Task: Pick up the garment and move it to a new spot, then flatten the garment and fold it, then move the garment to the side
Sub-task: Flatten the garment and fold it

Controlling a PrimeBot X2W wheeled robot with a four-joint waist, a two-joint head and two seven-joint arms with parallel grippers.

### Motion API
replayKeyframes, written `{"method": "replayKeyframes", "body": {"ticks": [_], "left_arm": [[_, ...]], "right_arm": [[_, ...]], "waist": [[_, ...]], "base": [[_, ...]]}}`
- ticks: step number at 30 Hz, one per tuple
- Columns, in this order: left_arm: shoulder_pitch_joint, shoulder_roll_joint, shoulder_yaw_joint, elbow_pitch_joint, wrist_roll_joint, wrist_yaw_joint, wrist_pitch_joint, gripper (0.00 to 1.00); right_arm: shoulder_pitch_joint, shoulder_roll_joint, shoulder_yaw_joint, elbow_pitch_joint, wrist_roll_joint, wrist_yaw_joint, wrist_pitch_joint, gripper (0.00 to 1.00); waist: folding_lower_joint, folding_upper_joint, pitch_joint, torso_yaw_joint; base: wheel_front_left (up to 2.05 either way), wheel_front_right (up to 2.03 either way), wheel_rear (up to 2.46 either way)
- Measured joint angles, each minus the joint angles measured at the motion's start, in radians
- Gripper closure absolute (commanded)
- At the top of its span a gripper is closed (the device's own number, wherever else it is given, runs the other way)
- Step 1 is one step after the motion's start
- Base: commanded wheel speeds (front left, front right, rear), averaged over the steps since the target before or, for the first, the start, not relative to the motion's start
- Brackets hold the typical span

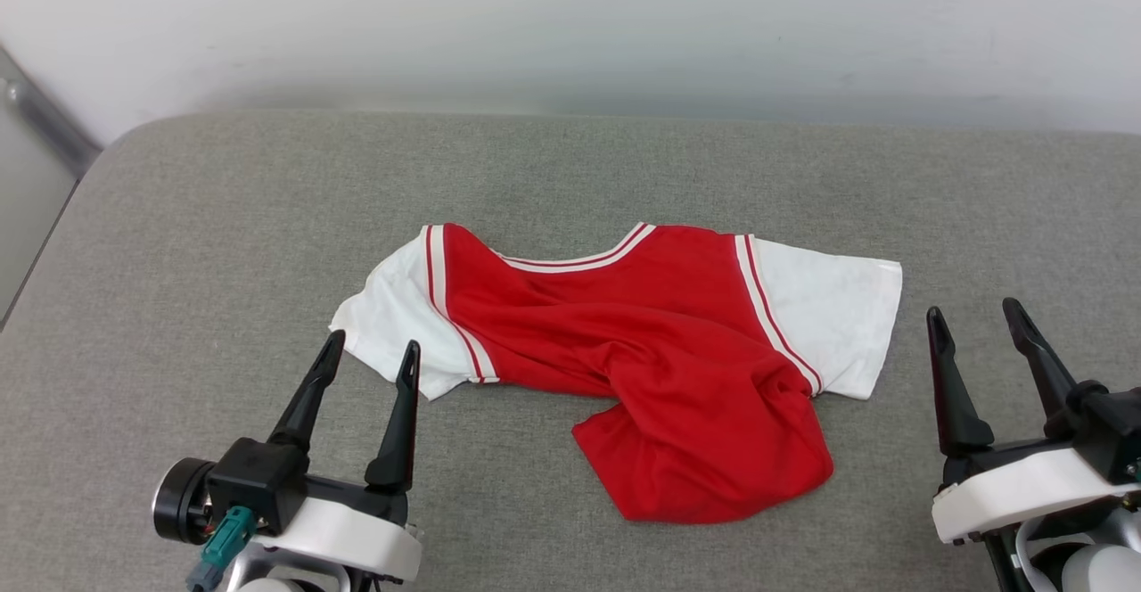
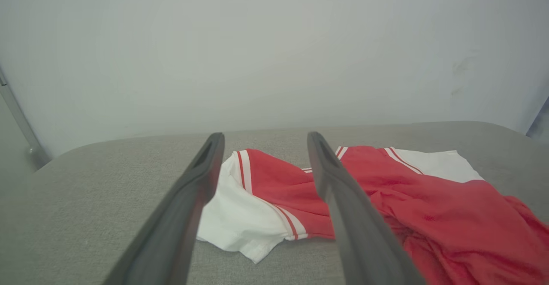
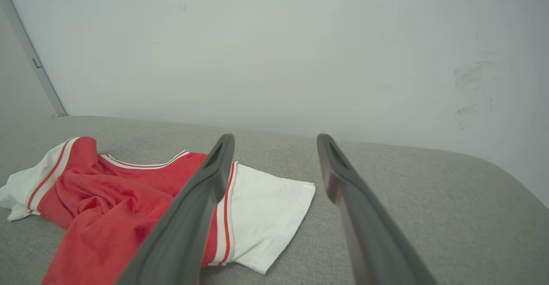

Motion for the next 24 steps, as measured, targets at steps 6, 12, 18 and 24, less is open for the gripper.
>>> {"method": "replayKeyframes", "body": {"ticks": [6, 12, 18, 24], "left_arm": [[0.002, -0.007, 0.007, 0.009, 0.029, -0.027, -0.001, 0.0], [-0.008, -0.039, 0.009, 0.018, 0.045, -0.045, -0.001, 0.0], [-0.026, -0.065, 0.02, 0.033, 0.061, -0.069, -0.001, 0.0], [-0.037, -0.088, 0.038, 0.048, 0.07, -0.089, -0.001, 0.0]], "right_arm": [[0.003, -0.037, 0.068, -0.015, 0.02, 0.0, 0.069, 0.0], [-0.014, -0.169, 0.274, -0.062, 0.122, 0.0, 0.369, 0.0], [-0.108, -0.25, 0.412, -0.051, 0.189, 0.0, 0.639, 0.0], [-0.177, -0.273, 0.481, 0.07, 0.189, 0.0, 0.773, 0.0]], "waist": [[0.0, 0.0, 0.004, 0.005], [0.0, 0.0, 0.026, 0.026], [0.0, 0.0, 0.047, 0.068], [0.0, 0.0, 0.064, 0.118]], "base": [[0.0, 0.0, 0.0], [0.0, 0.0, 0.0], [0.0, 0.0, 0.0], [0.0, 0.0, 0.0]]}}
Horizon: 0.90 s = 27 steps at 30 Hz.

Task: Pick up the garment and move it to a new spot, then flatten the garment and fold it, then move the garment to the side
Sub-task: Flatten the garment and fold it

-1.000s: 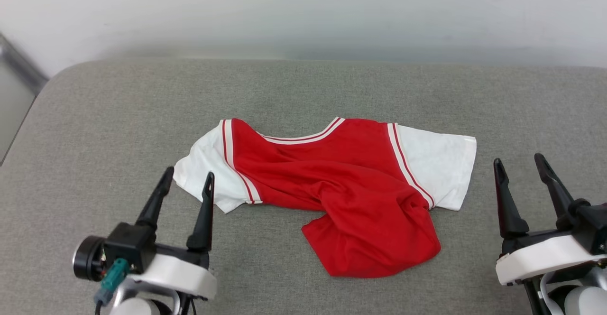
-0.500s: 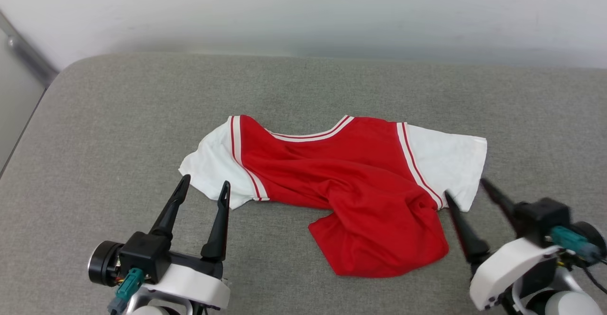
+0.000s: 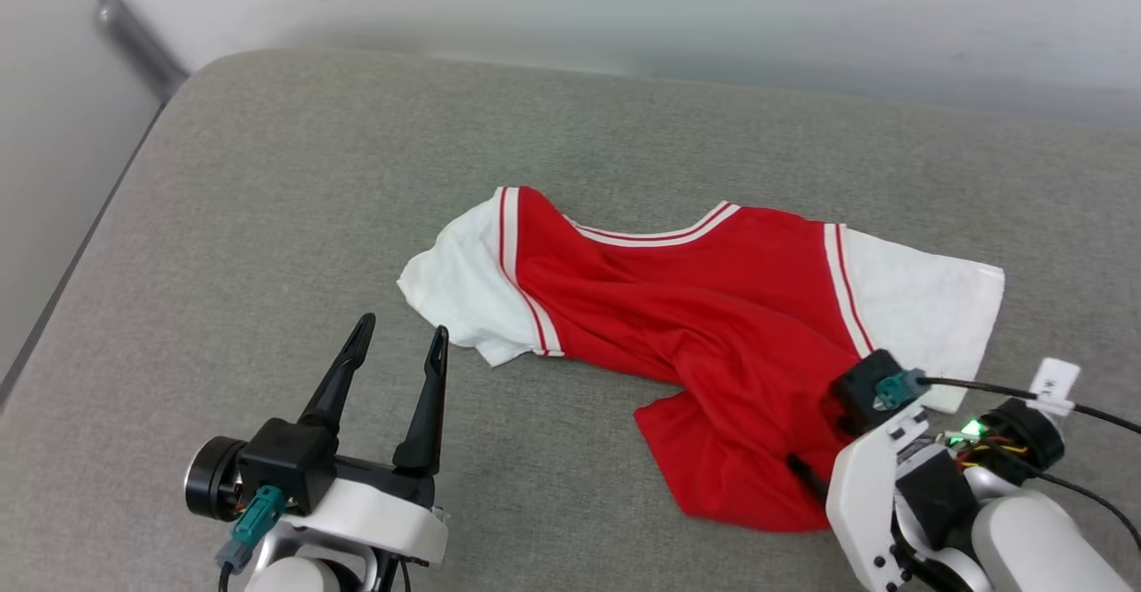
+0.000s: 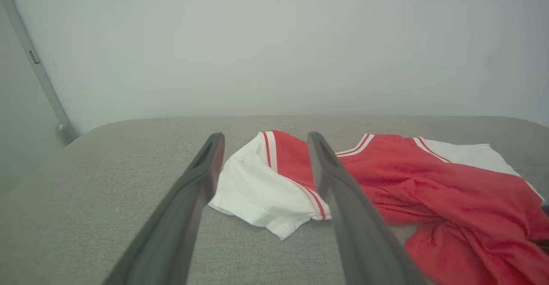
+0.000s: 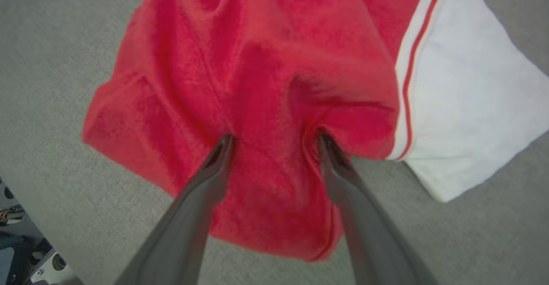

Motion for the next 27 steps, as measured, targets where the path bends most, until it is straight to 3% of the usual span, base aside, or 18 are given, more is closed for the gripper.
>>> {"method": "replayKeyframes", "body": {"ticks": [6, 8, 15, 18, 27], "left_arm": [[-0.006, -0.016, 0.012, 0.017, 0.015, -0.015, 0.0, 0.0], [-0.005, -0.022, 0.017, 0.024, 0.017, -0.021, 0.0, 0.0], [0.014, -0.027, 0.055, 0.038, 0.028, -0.029, 0.0, 0.0], [0.029, -0.035, 0.062, 0.039, 0.036, -0.034, 0.0, 0.0], [0.051, -0.038, 0.079, 0.04, 0.051, -0.042, 0.0, 0.0]], "right_arm": [[-0.031, -0.003, 0.083, 0.095, 0.024, 0.0, 0.026, 0.0], [-0.04, -0.016, 0.105, 0.116, 0.034, 0.0, 0.034, 1.0], [0.016, -0.07, 0.106, 0.094, 0.091, 0.0, 0.062, 1.0], [0.111, -0.103, 0.021, 0.035, 0.102, 0.001, 0.087, 1.0], [0.341, -0.066, -0.142, -0.09, 0.082, 0.0, 0.126, 1.0]], "waist": [[0.0, 0.0, 0.008, 0.036], [0.0, 0.0, 0.005, 0.041], [0.0, 0.0, -0.022, 0.015], [0.0, 0.0, -0.048, -0.02], [0.0, 0.0, -0.077, -0.074]], "base": [[0.0, 0.0, 0.0], [0.0, 0.0, 0.0], [0.0, 0.0, 0.0], [0.0, 0.0, 0.0], [0.0, 0.0, 0.0]]}}
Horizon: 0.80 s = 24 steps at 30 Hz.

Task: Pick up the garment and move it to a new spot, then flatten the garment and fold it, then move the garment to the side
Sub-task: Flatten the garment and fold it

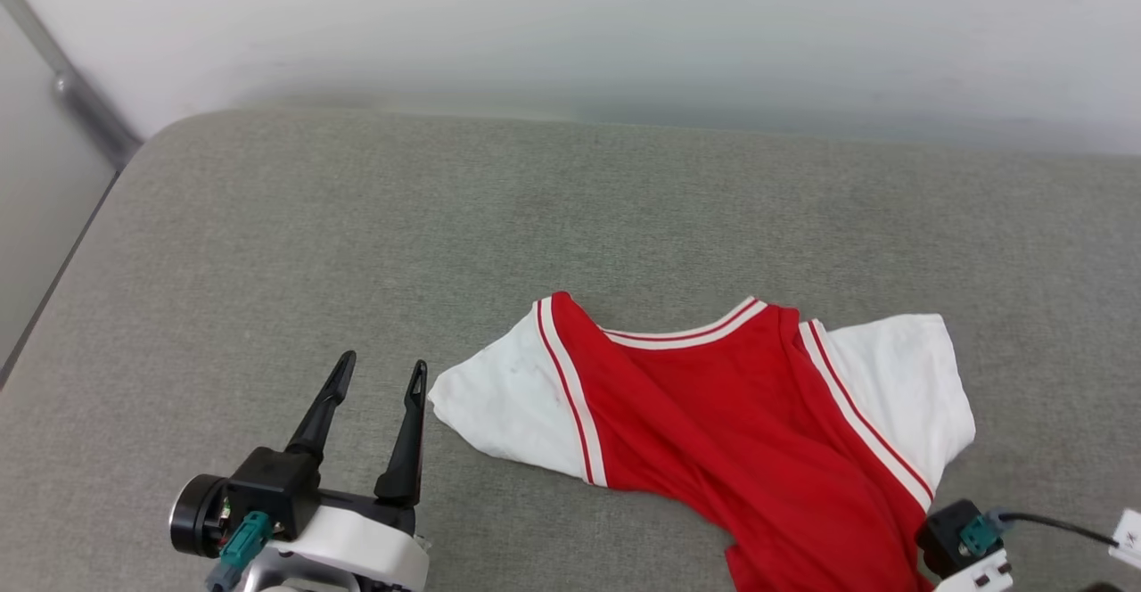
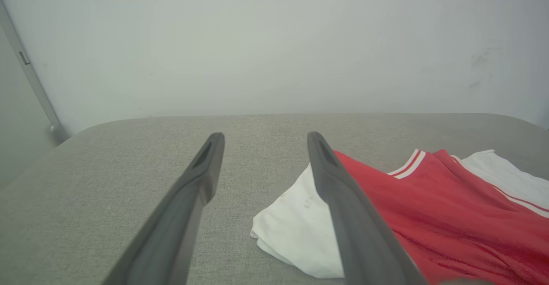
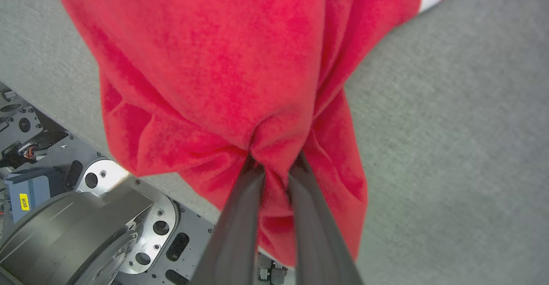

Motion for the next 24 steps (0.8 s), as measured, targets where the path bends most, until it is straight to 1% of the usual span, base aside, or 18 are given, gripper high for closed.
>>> {"method": "replayKeyframes", "body": {"ticks": [2, 3, 4, 7, 9, 13, 17, 18, 19, 20, 21, 24], "left_arm": [[0.001, 0.0, 0.009, -0.001, 0.0, -0.001, 0.0, 0.0], [0.001, 0.001, 0.012, -0.001, 0.0, -0.002, 0.0, 0.0], [0.001, 0.0, 0.014, -0.001, 0.0, -0.002, 0.0, 0.0], [0.004, 0.0, 0.018, -0.001, 0.002, -0.006, 0.0, 0.0], [0.006, 0.001, 0.022, -0.002, 0.004, -0.007, 0.0, 0.0], [0.006, 0.002, 0.033, -0.011, 0.005, -0.009, 0.0, 0.0], [0.01, 0.001, 0.043, -0.021, 0.004, -0.009, 0.0, 0.0], [0.01, 0.001, 0.043, -0.021, 0.004, -0.009, 0.0, 0.0], [0.013, 0.002, 0.047, -0.026, 0.003, -0.01, 0.0, 0.0], [0.014, 0.002, 0.05, -0.03, 0.001, -0.01, 0.0, 0.0], [0.014, 0.002, 0.05, -0.03, 0.001, -0.01, 0.0, 0.0], [0.015, 0.009, 0.05, -0.021, -0.007, -0.011, 0.006, 0.0]], "right_arm": [[0.033, 0.024, -0.026, -0.02, -0.002, 0.0, -0.002, 1.0], [0.041, 0.037, -0.039, -0.028, -0.015, 0.0, -0.018, 0.52], [0.045, 0.045, -0.049, -0.036, -0.027, 0.0, -0.037, 0.0], [0.037, 0.07, -0.063, -0.061, -0.038, 0.0, -0.092, 0.0], [0.011, 0.074, -0.074, -0.083, -0.043, 0.0, -0.145, 0.0], [-0.052, 0.087, -0.124, -0.114, -0.045, 0.0, -0.287, 0.0], [-0.092, 0.115, -0.195, -0.12, -0.063, 0.0, -0.449, 0.0], [-0.092, 0.115, -0.195, -0.12, -0.063, 0.0, -0.449, 0.0], [-0.098, 0.137, -0.228, -0.119, -0.074, 0.0, -0.527, 0.0], [-0.099, 0.148, -0.243, -0.119, -0.086, 0.0, -0.561, 0.0], [-0.099, 0.148, -0.243, -0.119, -0.086, 0.0, -0.561, 0.0], [-0.107, 0.177, -0.275, -0.12, -0.128, 0.0, -0.651, 0.0]], "waist": [[0.0, 0.0, -0.001, -0.009], [0.0, 0.0001, -0.001, -0.013], [0.0, 0.0, -0.001, -0.016], [0.0, 0.0, -0.007, -0.026], [0.0, 0.0001, -0.012, -0.033], [0.0, 0.0, -0.022, -0.048], [0.0, 0.0, -0.026, -0.058], [0.0, 0.0, -0.026, -0.058], [0.0, 0.0, -0.024, -0.063], [0.0, 0.0, -0.021, -0.065], [0.0, 0.0, -0.021, -0.065], [0.0, 0.0, -0.009, -0.073]], "base": [[0.0, 0.0, 0.0], [0.0, 0.0, 0.0], [0.0, 0.0, 0.0], [0.0, 0.0, 0.0], [0.0, 0.0, 0.0], [0.0, 0.0, 0.0], [0.0, 0.0, 0.0], [0.0, 0.0, 0.0], [0.0, 0.0, 0.0], [0.0, 0.0, 0.0], [0.0, 0.0, 0.0], [0.0, 0.0, 0.0]]}}
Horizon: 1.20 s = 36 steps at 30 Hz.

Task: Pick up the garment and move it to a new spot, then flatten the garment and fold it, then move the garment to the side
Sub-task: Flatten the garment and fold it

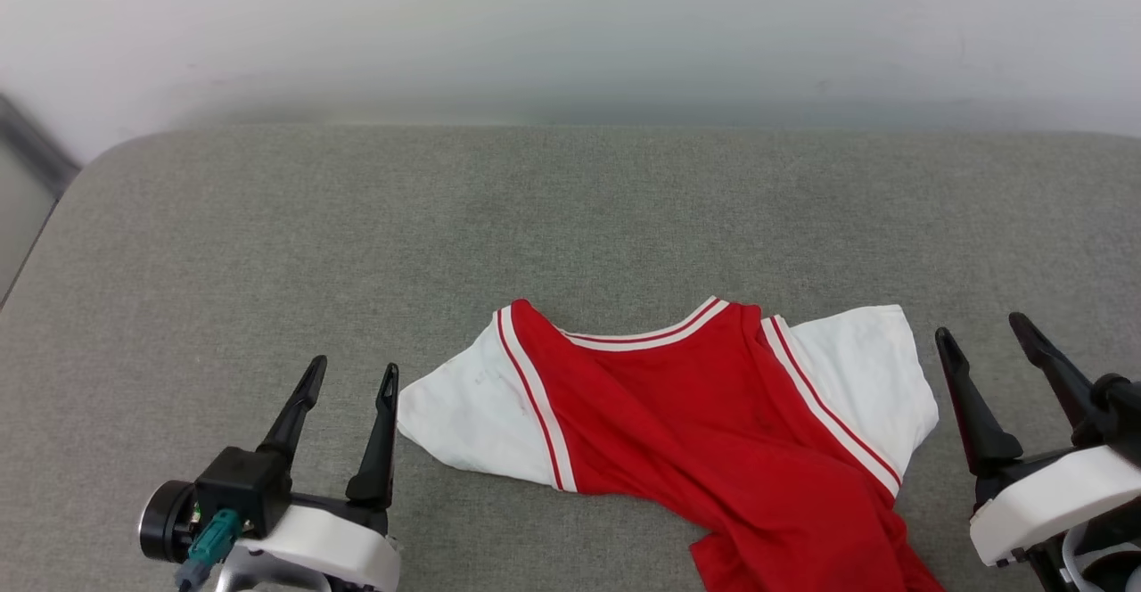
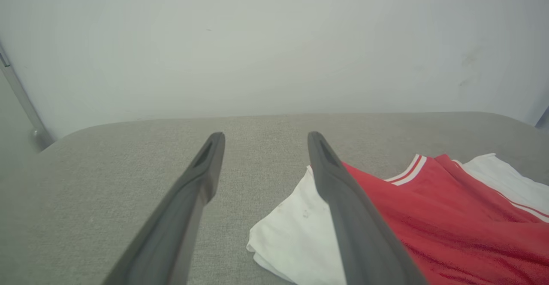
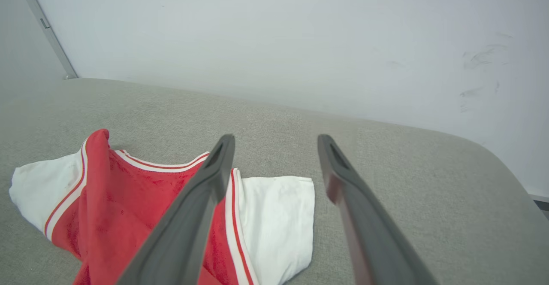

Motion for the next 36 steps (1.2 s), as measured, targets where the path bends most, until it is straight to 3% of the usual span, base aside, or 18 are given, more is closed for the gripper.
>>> {"method": "replayKeyframes", "body": {"ticks": [5, 12, 16, 23, 34, 35, 36], "left_arm": [[-0.022, 0.063, -0.025, -0.009, -0.016, -0.007, 0.153, 0.0], [-0.063, 0.199, -0.078, -0.064, -0.145, -0.012, 0.653, 0.0], [-0.113, 0.26, -0.076, -0.116, -0.177, -0.012, 0.814, 0.0], [-0.186, 0.292, -0.109, -0.135, -0.244, -0.012, 0.945, 0.0], [-0.256, 0.321, -0.176, -0.037, -0.245, -0.011, 1.008, 0.0], [-0.265, 0.319, -0.186, -0.025, -0.252, -0.011, 1.008, 0.29], [-0.275, 0.316, -0.195, -0.013, -0.262, -0.011, 1.008, 1.0]], "right_arm": [[-0.003, 0.038, -0.03, -0.01, -0.049, 0.0, -0.074, 0.0], [-0.03, 0.071, -0.035, -0.026, -0.108, 0.0, -0.107, 0.0], [-0.042, 0.088, -0.021, -0.027, -0.12, 0.0, -0.111, 0.0], [-0.064, 0.099, -0.012, -0.025, -0.13, 0.0, -0.126, 0.0], [-0.087, 0.11, -0.022, -0.021, -0.145, 0.0, -0.14, 0.0], [-0.088, 0.111, -0.025, -0.021, -0.146, 0.0, -0.142, 0.0], [-0.088, 0.112, -0.027, -0.021, -0.147, 0.0, -0.144, 0.0]], "waist": [[0.0, 0.0, 0.035, -0.01], [0.0001, 0.0, 0.107, -0.021], [0.0002, 0.0, 0.15, -0.03], [0.0002, 0.0, 0.229, -0.047], [0.0001, 0.0, 0.307, -0.057], [0.0, 0.0, 0.31, -0.054], [0.0, 0.0, 0.313, -0.049]], "base": [[0.0, 0.0, 0.0], [0.0, 0.0, 0.0], [0.0, 0.0, 0.0], [0.0, 0.0, 0.0], [0.0, 0.0, 0.0], [0.0, 0.0, 0.0], [0.0, 0.0, 0.0]]}}
